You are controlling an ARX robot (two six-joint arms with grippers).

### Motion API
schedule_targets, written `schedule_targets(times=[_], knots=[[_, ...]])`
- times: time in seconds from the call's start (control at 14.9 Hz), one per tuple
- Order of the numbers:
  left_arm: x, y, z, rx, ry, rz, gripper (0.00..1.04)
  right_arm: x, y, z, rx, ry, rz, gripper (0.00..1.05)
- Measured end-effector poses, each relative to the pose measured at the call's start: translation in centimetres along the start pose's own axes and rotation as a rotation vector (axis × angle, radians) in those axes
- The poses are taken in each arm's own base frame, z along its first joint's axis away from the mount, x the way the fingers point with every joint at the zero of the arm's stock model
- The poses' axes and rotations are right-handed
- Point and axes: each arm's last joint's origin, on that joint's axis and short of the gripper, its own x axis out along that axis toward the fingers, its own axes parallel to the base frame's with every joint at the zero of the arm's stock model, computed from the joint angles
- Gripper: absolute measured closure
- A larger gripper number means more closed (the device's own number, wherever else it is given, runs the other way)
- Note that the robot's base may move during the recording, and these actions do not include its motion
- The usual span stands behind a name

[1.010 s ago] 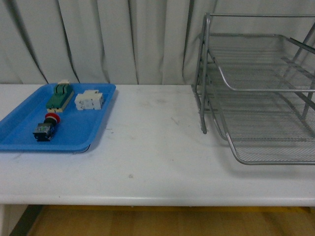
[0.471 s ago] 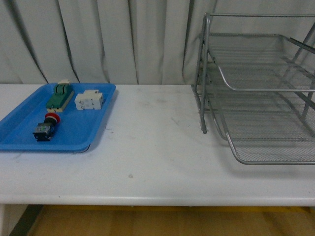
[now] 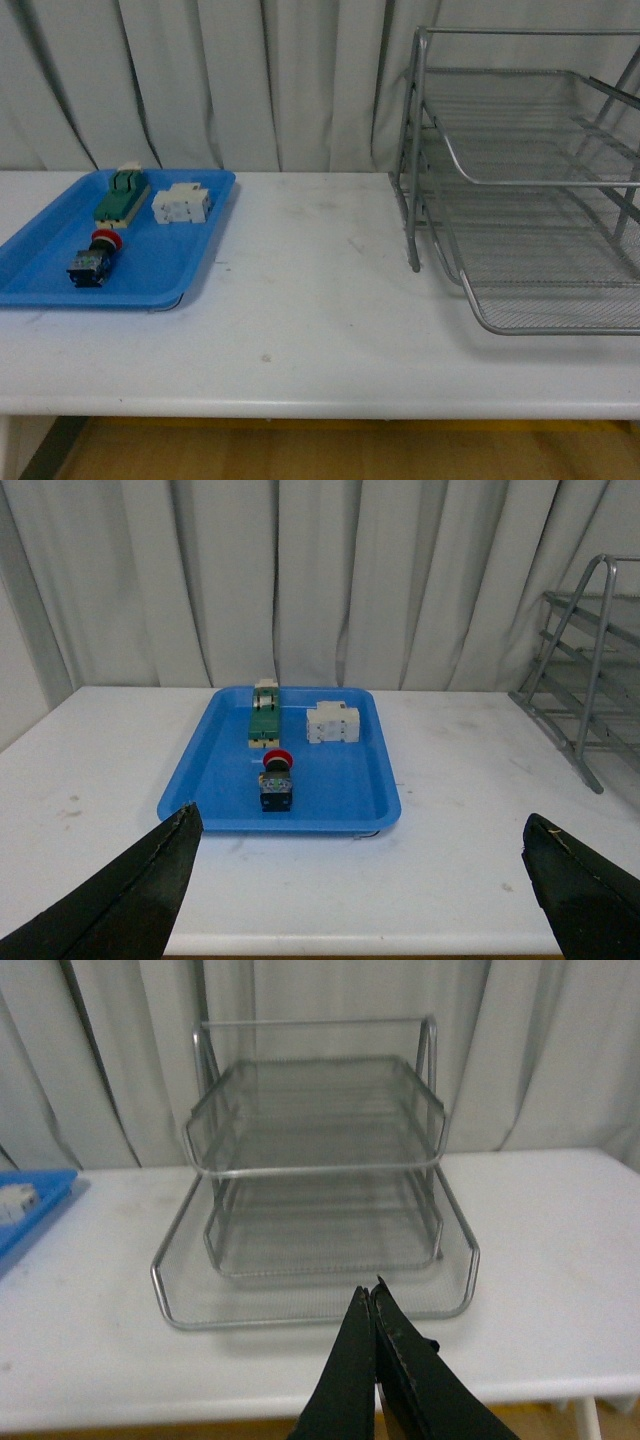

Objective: Place button on rack with both arms

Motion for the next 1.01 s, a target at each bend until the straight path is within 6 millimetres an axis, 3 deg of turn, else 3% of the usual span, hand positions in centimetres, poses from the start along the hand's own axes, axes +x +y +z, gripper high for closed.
schedule_targets(times=[0.07,0.13,0.4,0.61,0.67,0.74,0.88,1.01], knots=[[0.0,0.0,0.0,0.000,0.000,0.000,0.07,-0.7,0.0,-0.6,-0.001,0.050,0.002,1.03],[0.0,0.0,0.0,0.000,0.000,0.000,0.07,-1.1,0.0,-0.1,-0.001,-0.008,0.000,1.03],[0.0,0.0,0.0,0.000,0.000,0.000,0.07,-1.1,0.0,-0.2,-0.003,0.004,0.000,0.99],[0.0,0.0,0.0,0.000,0.000,0.000,0.07,-1.1,0.0,-0.2,-0.003,0.004,0.000,0.61],[0.0,-0.2,-0.1,0.050,0.136,0.061,0.07,-1.1,0.0,-0.2,-0.003,0.004,0.000,0.48],[1.1,-0.9,1.2,0.162,0.287,0.140,0.07,-1.1,0.0,-0.2,-0.004,0.004,0.000,0.35],[5.3,-1.3,5.2,0.134,0.334,0.091,0.07,-1.1,0.0,-0.2,-0.004,0.004,0.000,0.10],[11.9,-1.9,5.6,0.016,0.477,-0.048,0.07,-1.1,0.0,-0.2,-0.004,0.003,0.000,0.07]])
